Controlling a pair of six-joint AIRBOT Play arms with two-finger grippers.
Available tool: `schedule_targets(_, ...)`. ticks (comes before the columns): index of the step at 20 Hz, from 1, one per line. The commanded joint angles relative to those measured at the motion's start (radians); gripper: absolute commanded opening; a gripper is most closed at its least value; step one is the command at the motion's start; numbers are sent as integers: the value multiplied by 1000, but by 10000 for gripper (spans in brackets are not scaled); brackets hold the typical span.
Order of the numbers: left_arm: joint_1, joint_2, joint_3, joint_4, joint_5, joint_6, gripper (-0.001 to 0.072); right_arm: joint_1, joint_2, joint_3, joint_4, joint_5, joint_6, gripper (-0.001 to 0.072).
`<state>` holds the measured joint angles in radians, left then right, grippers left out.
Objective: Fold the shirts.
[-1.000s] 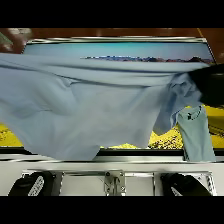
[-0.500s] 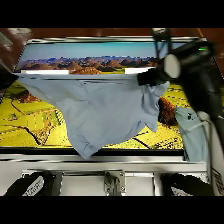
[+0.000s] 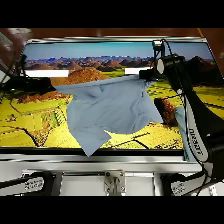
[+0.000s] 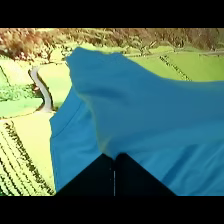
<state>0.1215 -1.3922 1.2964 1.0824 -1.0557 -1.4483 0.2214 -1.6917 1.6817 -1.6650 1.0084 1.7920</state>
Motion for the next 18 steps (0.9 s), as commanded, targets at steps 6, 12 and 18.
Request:
schedule_targets(6,-96,-172,11,-113,-62,-30,374,-66,-82,2,423,-43,2,529)
schedule_targets(12,101,-126,175,-30,-433,-2,619,-166,123,2,184,306,-165,684)
schedule_targets(18,292,126,-301,-45,-446,143,712,-417,288,-174,108,606,-204,579)
